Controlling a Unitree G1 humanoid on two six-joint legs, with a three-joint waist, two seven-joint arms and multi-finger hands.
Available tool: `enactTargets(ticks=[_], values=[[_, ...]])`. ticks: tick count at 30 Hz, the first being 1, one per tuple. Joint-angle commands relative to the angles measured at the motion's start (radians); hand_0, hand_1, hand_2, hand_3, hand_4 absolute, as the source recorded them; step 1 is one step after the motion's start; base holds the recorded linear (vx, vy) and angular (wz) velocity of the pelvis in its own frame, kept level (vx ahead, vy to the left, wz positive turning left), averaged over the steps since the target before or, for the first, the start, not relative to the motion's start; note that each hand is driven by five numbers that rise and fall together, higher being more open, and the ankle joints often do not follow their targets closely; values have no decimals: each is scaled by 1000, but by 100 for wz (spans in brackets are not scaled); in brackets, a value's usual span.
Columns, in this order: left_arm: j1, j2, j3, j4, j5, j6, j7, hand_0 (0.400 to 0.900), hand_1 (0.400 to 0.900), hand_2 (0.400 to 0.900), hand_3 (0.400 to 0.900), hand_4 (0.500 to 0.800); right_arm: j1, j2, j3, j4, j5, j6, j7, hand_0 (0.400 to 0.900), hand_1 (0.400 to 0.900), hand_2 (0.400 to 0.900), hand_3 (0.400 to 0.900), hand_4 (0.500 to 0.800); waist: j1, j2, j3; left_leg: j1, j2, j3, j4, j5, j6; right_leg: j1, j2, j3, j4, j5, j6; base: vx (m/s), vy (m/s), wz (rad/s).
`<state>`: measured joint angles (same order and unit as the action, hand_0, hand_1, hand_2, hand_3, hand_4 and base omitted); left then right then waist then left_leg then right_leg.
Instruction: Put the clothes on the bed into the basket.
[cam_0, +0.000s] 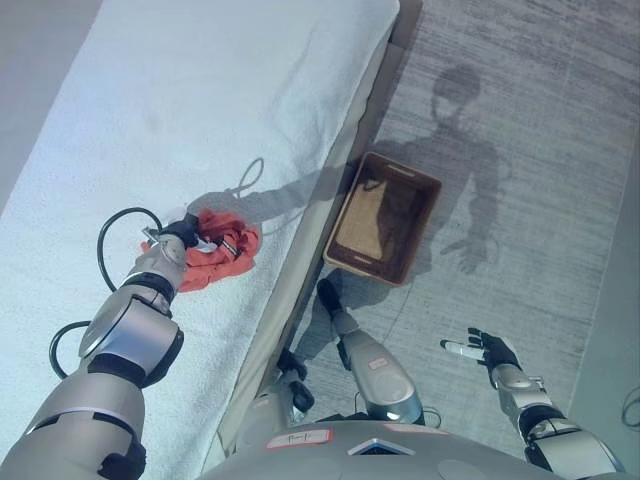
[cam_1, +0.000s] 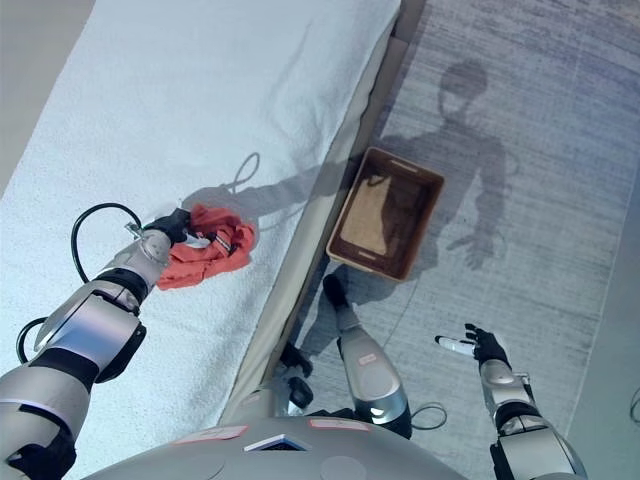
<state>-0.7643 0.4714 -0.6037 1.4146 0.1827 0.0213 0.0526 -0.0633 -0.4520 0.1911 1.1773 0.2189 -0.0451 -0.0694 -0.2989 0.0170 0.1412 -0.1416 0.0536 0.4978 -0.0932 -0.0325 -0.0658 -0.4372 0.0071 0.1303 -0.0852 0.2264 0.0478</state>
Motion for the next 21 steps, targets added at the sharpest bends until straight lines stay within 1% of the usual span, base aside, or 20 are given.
enactTargets(ticks=[1,3,4,5,6,7,8,9,10,11,12,13,14,15,16,17,19,20,21], values=[[14,-41,54,54,8,11,28,400,400,400,400,500,-8,-94,-11,33,-29,14,-25,900,900,900,900,800,-12,11,16,28,35,-23,6,7,-39,11,16,4,-2,-50,82,34,-11,-11],[27,-49,90,60,-19,16,58,400,400,400,400,500,-4,-86,-12,26,-28,11,-30,900,900,900,900,800,-11,8,14,34,34,-16,6,3,-38,14,18,8,-2,-51,81,31,-8,-11],[32,-55,130,58,-67,16,87,400,400,400,400,500,0,-79,-13,26,-25,9,-33,900,900,900,900,800,-8,7,11,37,32,-16,6,1,-38,16,18,10,-2,-52,81,30,-19,-7],[47,-62,169,59,-116,11,94,400,400,400,400,500,6,-75,-20,24,-23,8,-34,900,900,900,900,800,-6,4,10,41,31,-15,6,0,-37,19,19,10,-2,-54,80,32,-21,-7],[62,-75,231,50,-208,1,121,400,400,400,400,500,14,-65,-26,25,-19,5,-37,900,900,900,900,800,1,3,8,44,30,-16,6,-1,-37,21,19,10,-2,-56,80,19,-14,-4],[63,-75,232,49,-209,1,122,400,400,400,400,500,14,-65,-26,25,-19,5,-37,900,900,900,900,800,0,3,8,45,30,-16,6,-1,-37,21,19,10,-2,-56,80,32,-24,-6],[85,-105,325,25,-361,-23,156,400,400,400,400,500,33,-45,-41,32,-10,3,-50,900,900,900,900,800,8,0,3,51,28,-16,10,-6,-36,26,19,11,-2,-60,77,0,0,0],[86,-105,325,25,-362,-23,156,400,400,400,400,500,33,-45,-41,31,-10,3,-50,900,900,900,900,800,8,1,3,51,28,-16,10,-6,-36,26,20,11,-2,-61,77,25,-54,-1],[91,-141,403,-21,-524,-62,182,400,400,400,400,500,53,-24,-53,37,-2,-2,-61,900,900,900,900,800,14,-4,2,49,28,-23,28,-17,-34,33,18,10,-2,-65,74,10,-47,1],[95,-165,417,-37,-579,-77,197,400,400,400,400,500,63,-15,-55,38,2,-5,-70,900,900,900,900,800,15,-5,2,46,28,-28,42,-23,-34,36,17,9,-2,-65,73,10,-46,2],[96,-166,416,-38,-580,-77,198,400,400,400,400,500,63,-15,-55,38,2,-5,-70,900,900,900,900,800,15,-5,2,45,29,-28,43,-24,-34,36,17,9,-2,-65,73,6,-42,-1],[98,-211,425,-80,-669,-110,219,400,400,400,400,500,74,-1,-54,39,9,-6,-83,900,900,900,900,800,13,-7,4,43,29,-31,62,-34,-32,45,14,7,-2,-68,69,0,0,0],[99,-212,425,-81,-669,-110,220,400,400,400,400,500,74,-2,-54,38,9,-6,-83,900,900,900,900,800,14,-7,4,43,29,-31,64,-35,-32,46,14,7,-2,-68,69,5,-44,-6],[102,-244,418,-99,-720,-125,218,400,400,400,400,500,84,4,-54,36,16,-8,-89,900,900,900,900,800,10,-6,6,46,28,-30,74,-43,-30,57,10,10,-2,-70,69,9,-19,-10],[98,-258,419,-111,-759,-136,221,400,400,400,400,500,90,10,-51,35,17,-12,-92,900,900,900,900,800,6,-4,5,50,27,-28,77,-49,-29,62,10,13,-1,-72,69,13,-17,-16],[96,-272,407,-127,-765,-147,225,400,400,400,400,500,93,11,-49,33,19,-13,-97,900,900,900,900,800,2,-1,5,55,26,-25,79,-53,-28,67,9,16,0,-73,69,13,2,-18],[87,-292,381,-147,-774,-155,215,400,400,400,400,500,104,13,-48,28,19,-15,-99,900,900,900,900,800,-7,7,3,68,22,-14,79,-60,-26,77,9,26,0,-76,70,12,5,-17],[87,-292,381,-148,-774,-155,215,400,400,400,400,500,105,12,-48,28,19,-14,-99,900,900,900,900,800,-6,7,3,69,22,-13,79,-61,-26,77,10,26,0,-76,70,33,14,-28],[78,-306,349,-167,-758,-162,210,400,400,400,400,500,114,9,-48,24,18,-17,-100,900,900,900,900,800,-15,18,-2,86,18,0,76,-67,-24,86,10,36,1,-78,73,41,17,-30]])
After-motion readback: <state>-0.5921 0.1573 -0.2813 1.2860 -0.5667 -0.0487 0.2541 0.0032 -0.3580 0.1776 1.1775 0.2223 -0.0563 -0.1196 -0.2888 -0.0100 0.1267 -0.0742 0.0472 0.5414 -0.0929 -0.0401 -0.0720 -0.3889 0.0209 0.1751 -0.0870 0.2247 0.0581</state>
